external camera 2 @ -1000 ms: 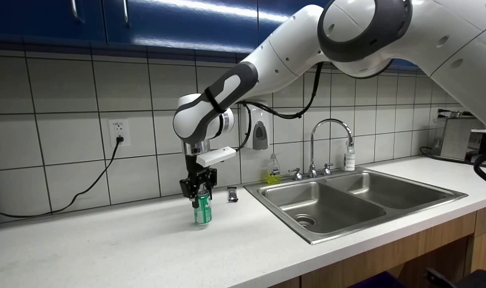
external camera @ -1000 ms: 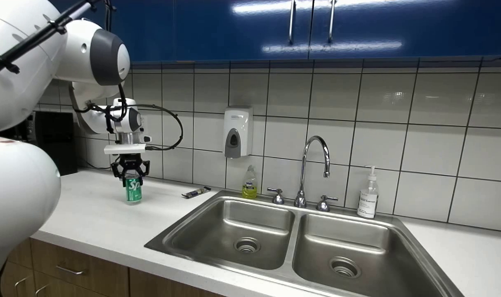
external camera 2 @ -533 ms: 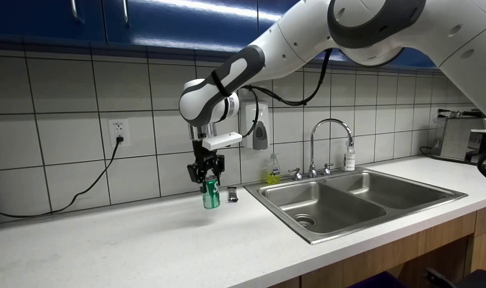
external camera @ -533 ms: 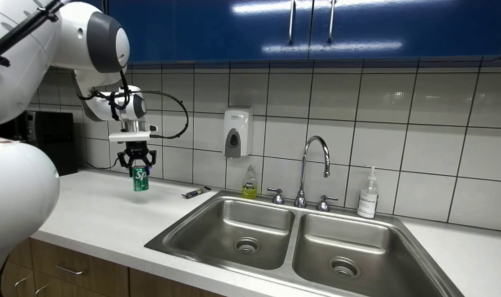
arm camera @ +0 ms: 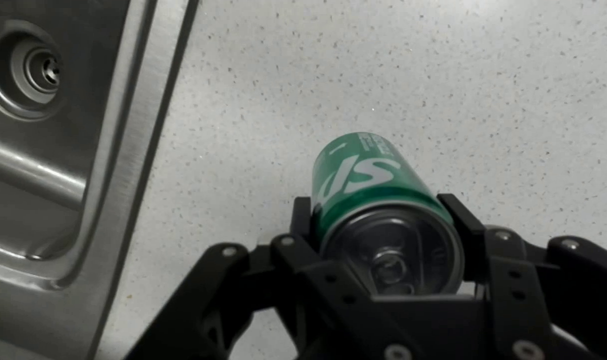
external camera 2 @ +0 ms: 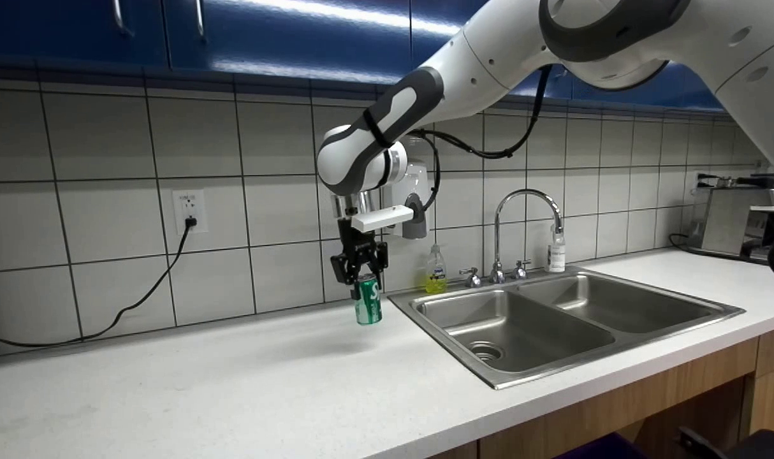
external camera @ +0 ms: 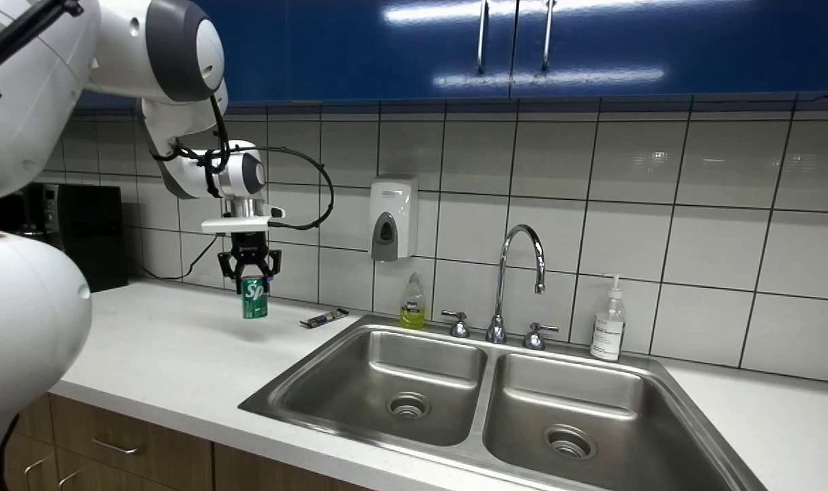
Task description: Move the sprite can to the sink
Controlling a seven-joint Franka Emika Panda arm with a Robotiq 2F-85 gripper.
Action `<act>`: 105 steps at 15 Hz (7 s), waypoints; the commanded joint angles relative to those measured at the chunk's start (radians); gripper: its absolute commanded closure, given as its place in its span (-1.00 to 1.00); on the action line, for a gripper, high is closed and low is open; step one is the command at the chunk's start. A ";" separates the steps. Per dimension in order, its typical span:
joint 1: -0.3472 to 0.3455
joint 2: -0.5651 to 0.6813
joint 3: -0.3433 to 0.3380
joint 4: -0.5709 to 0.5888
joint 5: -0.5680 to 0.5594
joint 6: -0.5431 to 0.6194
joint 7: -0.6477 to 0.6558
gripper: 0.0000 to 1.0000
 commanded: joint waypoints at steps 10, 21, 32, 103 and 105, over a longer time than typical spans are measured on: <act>-0.143 -0.260 -0.035 -0.326 0.114 0.011 0.041 0.23; -0.252 -0.386 -0.110 -0.521 0.146 0.034 0.037 0.23; -0.343 -0.330 -0.184 -0.581 0.154 0.201 0.021 0.23; -0.365 -0.323 -0.226 -0.731 0.179 0.444 0.019 -1.00; -0.350 -0.398 -0.242 -0.789 0.127 0.413 0.054 -1.00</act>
